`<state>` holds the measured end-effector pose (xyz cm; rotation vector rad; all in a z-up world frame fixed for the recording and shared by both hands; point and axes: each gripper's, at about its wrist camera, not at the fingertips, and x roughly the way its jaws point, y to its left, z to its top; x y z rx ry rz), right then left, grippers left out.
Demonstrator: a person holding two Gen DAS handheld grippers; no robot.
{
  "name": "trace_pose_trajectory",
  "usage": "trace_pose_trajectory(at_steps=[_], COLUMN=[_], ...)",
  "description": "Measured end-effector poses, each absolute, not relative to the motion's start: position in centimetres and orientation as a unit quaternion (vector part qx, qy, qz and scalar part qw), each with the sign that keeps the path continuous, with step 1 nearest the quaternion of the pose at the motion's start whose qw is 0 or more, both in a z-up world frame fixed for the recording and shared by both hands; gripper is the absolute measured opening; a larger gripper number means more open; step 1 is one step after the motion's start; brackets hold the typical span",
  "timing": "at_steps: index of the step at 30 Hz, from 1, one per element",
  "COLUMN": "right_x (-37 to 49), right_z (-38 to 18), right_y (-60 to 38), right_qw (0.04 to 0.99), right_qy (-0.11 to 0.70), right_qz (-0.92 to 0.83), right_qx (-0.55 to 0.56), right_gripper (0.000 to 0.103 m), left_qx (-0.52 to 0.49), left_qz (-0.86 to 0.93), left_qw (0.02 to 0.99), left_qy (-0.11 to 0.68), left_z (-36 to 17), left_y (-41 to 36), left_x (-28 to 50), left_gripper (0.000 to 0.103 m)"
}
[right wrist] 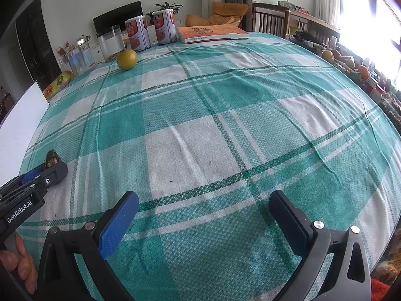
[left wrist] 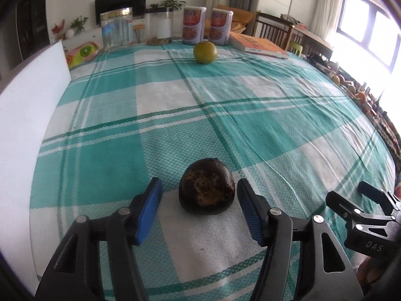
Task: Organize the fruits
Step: 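Grasp the small yellow citrus with the right gripper while the left gripper holds the dark fruit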
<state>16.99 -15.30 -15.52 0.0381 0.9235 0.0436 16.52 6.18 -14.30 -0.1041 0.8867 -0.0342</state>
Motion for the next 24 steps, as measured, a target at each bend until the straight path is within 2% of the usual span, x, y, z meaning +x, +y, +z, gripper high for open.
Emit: trace_pose_trajectory(at_steps=[1,4,7,12,14,19,24], right_x=[17.0,17.0,17.0,18.7,21.1,30.5,40.1], right_z=[-15.5,-15.5,-15.6,-15.0,-13.8,-11.2,-12.2], right_y=[-15.3,-15.3,-15.3,-15.5,-15.7,-11.9,-4.7], right_qw=[0.895,0.894,0.893,0.878,0.887,0.902,0.872], right_qy=[0.445,0.446,0.449,0.473,0.453,0.402,0.435], right_qz=[0.021,0.020,0.021,0.076,0.089,0.148,0.212], right_qx=[0.018,0.016,0.013,0.002,0.010,-0.050,-0.074], right_gripper=[0.103,0.103,0.103,0.103,0.103,0.103,0.102], left_qx=[-0.057,-0.034,-0.006,-0.005,-0.005,-0.005,-0.004], left_qz=[-0.013,-0.001,-0.002,0.000,0.002,0.003,0.005], left_qw=[0.899,0.899,0.896,0.897,0.897,0.897,0.897], left_qy=[0.435,0.437,0.444,0.443,0.443,0.443,0.443], left_z=[-14.4,-14.7,-15.1,-15.2,-15.2,-15.1,-15.1], left_y=[6.6,6.7,5.9,5.8,5.8,5.8,5.8], left_x=[16.7,16.7,16.9,16.8,16.8,16.8,16.8], left_gripper=[0.087,0.087,0.093,0.094,0.095,0.095,0.095])
